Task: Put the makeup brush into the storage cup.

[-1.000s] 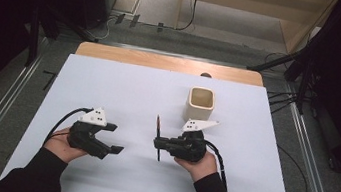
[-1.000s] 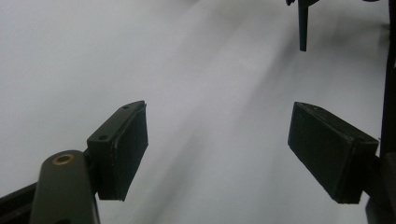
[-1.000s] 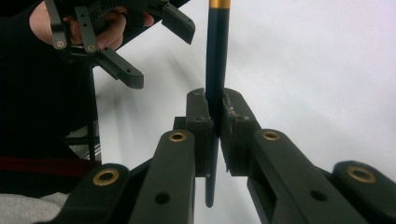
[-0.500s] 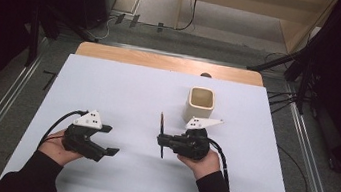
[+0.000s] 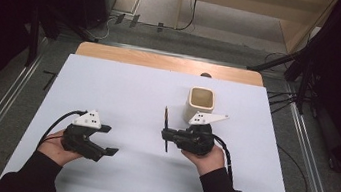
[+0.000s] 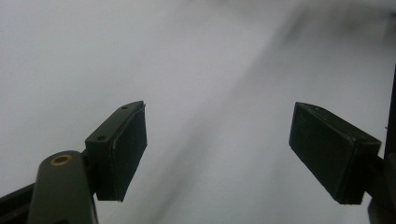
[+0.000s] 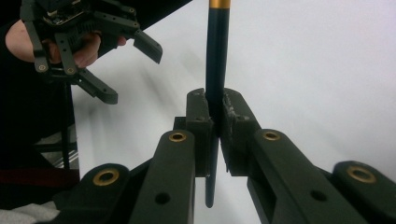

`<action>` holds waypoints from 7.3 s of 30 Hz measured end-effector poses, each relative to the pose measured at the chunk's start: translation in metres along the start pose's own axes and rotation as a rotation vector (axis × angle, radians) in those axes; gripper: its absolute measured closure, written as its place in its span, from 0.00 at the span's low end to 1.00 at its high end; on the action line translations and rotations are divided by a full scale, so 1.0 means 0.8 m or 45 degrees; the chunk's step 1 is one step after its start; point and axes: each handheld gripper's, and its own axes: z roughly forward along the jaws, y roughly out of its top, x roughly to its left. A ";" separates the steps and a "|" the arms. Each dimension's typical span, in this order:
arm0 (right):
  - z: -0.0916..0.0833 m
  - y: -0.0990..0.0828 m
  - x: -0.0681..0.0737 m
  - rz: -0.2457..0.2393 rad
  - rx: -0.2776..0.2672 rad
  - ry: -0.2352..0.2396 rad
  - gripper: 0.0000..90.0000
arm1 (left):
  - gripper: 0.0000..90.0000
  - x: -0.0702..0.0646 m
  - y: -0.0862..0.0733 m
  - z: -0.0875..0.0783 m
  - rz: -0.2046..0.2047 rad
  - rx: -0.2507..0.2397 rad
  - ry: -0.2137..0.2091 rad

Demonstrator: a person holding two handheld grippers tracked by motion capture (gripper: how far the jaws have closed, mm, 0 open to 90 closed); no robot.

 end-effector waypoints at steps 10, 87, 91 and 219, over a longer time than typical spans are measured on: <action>-0.007 0.013 -0.003 -0.009 -0.004 -0.019 0.93 | 0.22 0.000 0.000 0.000 -0.003 -0.004 -0.003; -0.074 0.106 -0.068 0.040 -0.117 -0.275 0.93 | 0.22 0.001 -0.001 0.003 -0.023 -0.005 0.016; -0.076 0.110 -0.072 0.039 -0.118 -0.292 0.93 | 0.22 0.001 -0.001 0.003 -0.022 -0.004 0.014; -0.056 0.051 -0.095 0.037 -0.152 -0.433 0.36 | 0.22 0.007 -0.001 0.001 -0.029 0.007 0.007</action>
